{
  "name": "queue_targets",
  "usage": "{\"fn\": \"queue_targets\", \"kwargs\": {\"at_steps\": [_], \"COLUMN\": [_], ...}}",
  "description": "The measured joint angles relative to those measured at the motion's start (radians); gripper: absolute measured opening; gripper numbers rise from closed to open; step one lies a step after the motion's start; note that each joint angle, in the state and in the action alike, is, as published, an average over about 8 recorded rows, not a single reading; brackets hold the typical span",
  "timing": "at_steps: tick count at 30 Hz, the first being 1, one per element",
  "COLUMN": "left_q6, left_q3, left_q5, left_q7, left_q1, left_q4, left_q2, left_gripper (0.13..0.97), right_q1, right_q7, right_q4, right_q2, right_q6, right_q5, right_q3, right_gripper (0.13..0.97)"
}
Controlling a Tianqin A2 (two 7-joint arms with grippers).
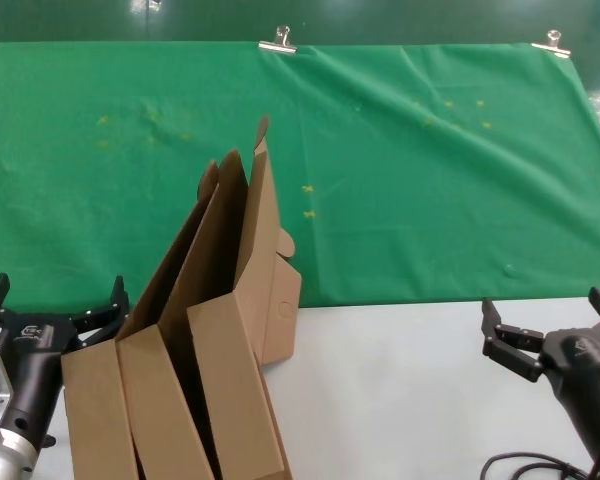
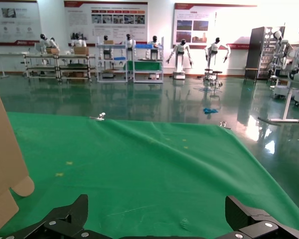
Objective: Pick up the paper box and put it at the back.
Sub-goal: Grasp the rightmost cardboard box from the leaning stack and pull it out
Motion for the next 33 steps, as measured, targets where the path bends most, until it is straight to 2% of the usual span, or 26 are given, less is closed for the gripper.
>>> {"fn": "queue_targets", "kwargs": {"at_steps": [20,27,33], "left_q6": [0.000,0.000,0.000], "left_q3": [0.000,0.000,0.000], "left_q5": [0.000,0.000,0.000], "left_q7": [0.000,0.000,0.000], "left_q1": [0.000,0.000,0.000], "left_q4": [0.000,0.000,0.000], "left_q2": [0.000,0.000,0.000], "left_gripper": [0.947,0.904,0.812], "right_q1": [0.003,0.024,0.051], "right_q7": [-0.018,-0.155,-0.323], "right_q4": [-0.002,-0.033,-0.093], "right_q2": [-0.010,-0.037,0.006], "right_q6": [-0.030,-0.222,-0.455], "right_q5": [0.003,0.051,0.130], "right_q3": [0.016,0.090,0.103], "right_gripper": [0.966,0.966,0.966]}}
